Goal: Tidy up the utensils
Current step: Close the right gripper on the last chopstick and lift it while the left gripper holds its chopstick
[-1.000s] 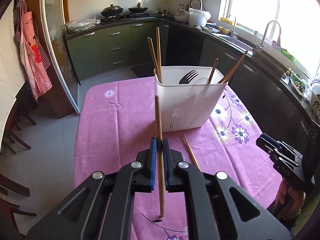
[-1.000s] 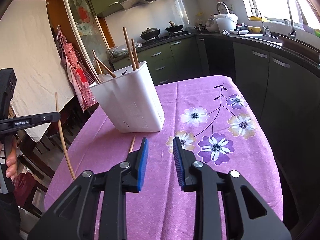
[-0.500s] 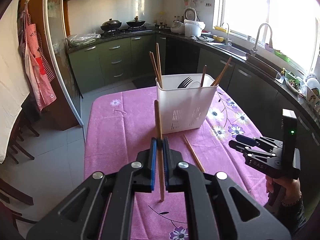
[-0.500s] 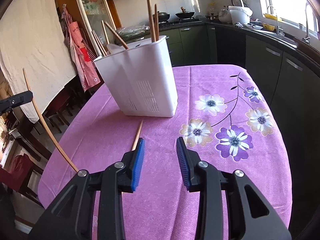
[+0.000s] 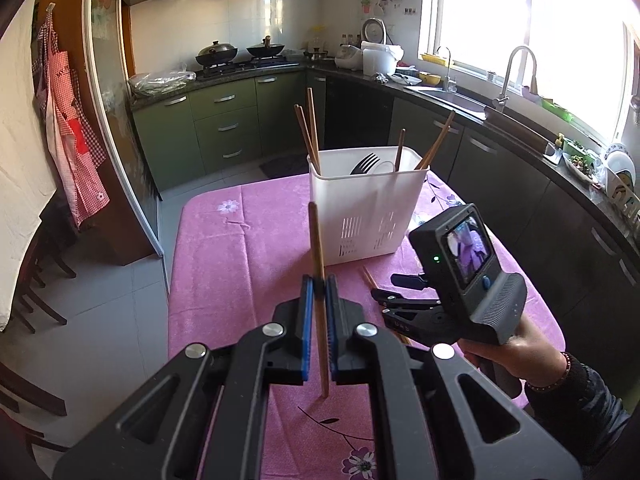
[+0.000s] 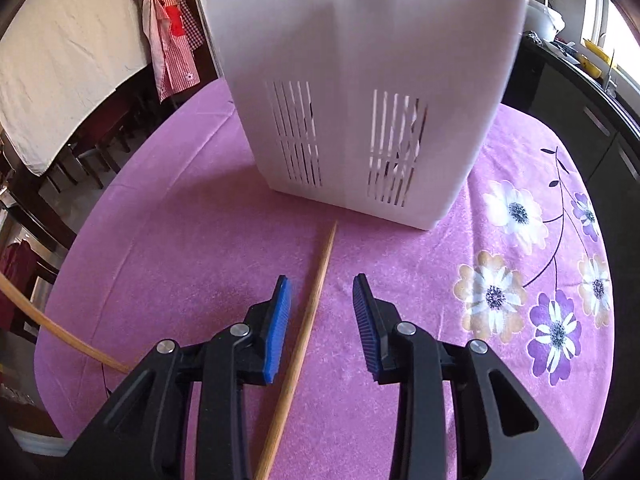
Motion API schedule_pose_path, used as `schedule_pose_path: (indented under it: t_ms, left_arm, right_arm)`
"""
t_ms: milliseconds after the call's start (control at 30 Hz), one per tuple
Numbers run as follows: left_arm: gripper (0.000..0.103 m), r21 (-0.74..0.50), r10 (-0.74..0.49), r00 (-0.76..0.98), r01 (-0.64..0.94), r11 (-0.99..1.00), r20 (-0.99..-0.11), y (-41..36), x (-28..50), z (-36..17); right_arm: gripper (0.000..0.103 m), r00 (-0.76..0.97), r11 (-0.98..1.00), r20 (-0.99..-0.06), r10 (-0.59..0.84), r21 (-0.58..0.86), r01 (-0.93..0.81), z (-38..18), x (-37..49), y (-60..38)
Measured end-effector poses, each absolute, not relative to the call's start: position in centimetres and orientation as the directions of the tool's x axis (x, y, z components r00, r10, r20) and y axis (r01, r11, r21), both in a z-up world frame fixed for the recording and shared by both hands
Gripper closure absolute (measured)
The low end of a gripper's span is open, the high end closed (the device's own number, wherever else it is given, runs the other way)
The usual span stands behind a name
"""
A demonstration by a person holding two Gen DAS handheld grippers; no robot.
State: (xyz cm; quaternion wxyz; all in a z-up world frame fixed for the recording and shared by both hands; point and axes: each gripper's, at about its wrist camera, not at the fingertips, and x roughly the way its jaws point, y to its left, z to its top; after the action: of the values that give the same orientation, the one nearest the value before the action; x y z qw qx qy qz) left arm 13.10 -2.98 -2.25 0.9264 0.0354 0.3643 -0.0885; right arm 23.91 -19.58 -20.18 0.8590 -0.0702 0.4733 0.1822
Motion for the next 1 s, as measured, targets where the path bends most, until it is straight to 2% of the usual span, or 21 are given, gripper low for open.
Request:
schedule_pose_path:
  t_ms: [233, 333, 467, 633, 767, 1000]
  left_arm:
    - [0.097, -0.004, -0.149, 0.718, 0.2, 0.98, -0.68, -2.8, 12.9, -2.2]
    - [0.097, -0.001, -0.149, 0.717, 0.203, 0.979, -0.68, -2.9, 12.9, -2.1]
    - [0.097, -0.001, -0.149, 0.717, 0.202, 0.979, -0.681, -2.9, 12.9, -2.1]
    - [0.096, 0.001, -0.144, 0.718, 0.197, 0.981, -0.681, -2.8, 12.9, -2.1]
    - [0.096, 0.001, -0.14, 0.719, 0.192, 0.981, -0.681, -2.7, 12.8, -2.1]
    - [0.096, 0.004, -0.135, 0.718, 0.189, 0.982, -0.682, -2.4, 12.8, -2.2]
  right_arm:
    - [0.071, 0.465, 0.929, -0.864, 0.192, 0.006, -0.371, -21.1, 24.1, -18.1]
    - [0.077, 0.457, 0.927, -0.868, 0.196, 0.012, -0.376, -21.2, 24.2, -17.8]
    - [0.093, 0.44, 0.924, -0.871, 0.219, 0.042, -0.379, -21.3, 24.5, -17.2]
    - [0.097, 0.431, 0.926, -0.869, 0.245, 0.077, -0.371, -21.2, 25.4, -17.5]
    - [0.097, 0.478, 0.922, -0.833, 0.278, 0.093, -0.375, -18.9, 24.6, -18.6]
    - [0.097, 0.616, 0.908, -0.697, 0.368, 0.128, -0.398, -11.2, 20.8, -21.5]
